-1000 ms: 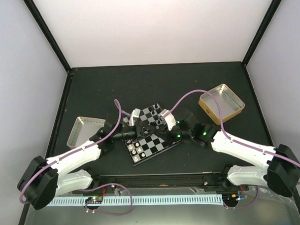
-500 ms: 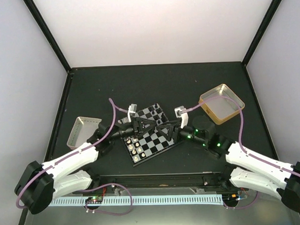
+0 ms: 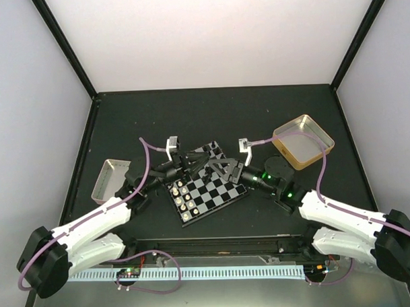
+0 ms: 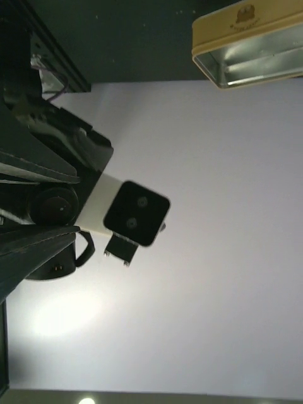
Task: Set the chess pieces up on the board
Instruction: Place the chess piece on the chessboard.
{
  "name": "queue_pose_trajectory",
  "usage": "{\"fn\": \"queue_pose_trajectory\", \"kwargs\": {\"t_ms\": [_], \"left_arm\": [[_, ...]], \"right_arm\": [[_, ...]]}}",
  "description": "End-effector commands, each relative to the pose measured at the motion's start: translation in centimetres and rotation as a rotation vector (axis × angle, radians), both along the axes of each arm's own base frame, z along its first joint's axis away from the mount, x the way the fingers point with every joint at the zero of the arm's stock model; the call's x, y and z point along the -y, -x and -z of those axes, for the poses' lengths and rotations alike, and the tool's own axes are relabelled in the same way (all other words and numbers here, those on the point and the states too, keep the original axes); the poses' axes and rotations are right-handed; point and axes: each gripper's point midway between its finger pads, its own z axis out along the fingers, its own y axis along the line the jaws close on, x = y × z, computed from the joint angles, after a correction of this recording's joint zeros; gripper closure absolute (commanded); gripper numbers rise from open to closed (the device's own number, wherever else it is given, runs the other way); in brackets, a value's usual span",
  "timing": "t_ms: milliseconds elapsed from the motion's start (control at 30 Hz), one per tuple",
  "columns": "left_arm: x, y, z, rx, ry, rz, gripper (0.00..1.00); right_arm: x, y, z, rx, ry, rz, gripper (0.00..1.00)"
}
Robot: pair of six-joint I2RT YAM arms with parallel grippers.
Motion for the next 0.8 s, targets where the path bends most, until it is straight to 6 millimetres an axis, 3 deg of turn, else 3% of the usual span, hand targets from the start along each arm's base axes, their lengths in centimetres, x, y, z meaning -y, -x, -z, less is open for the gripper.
{"fn": "queue_pose_trajectory", "kwargs": {"t_ms": [0,167,400,633,767], "left_arm": [[-1.1,-0.3,-4.3,0.018,0.124,-0.057,0.95],[-1.1,-0.3,-4.3,0.012,0.128,-0.056,0.95],[-1.0,-0.3,-4.2,0.006,0.134,-0.054,0.95],[-1.0,-0.1,-4.2,0.002,0.142,-0.046,0.95],[-1.1,0.0,-4.1,-0.011,0.149,-0.041,0.95]], "right_arm": [[-0.4,0.4,-3.5,0.016,-0.128,-0.041,0.65],[0.0,0.3,-3.0,-0.068,-0.198,-0.030,0.72],[-0.8,0.2,-3.8,-0.088,-0.240,-0.065,0.71],[-0.8,-0.4,-3.6,-0.100,-0.242,-0.037,0.76],[-0.8,-0.7,-3.4,-0.111,-0.237,-0.023,0.73]]}}
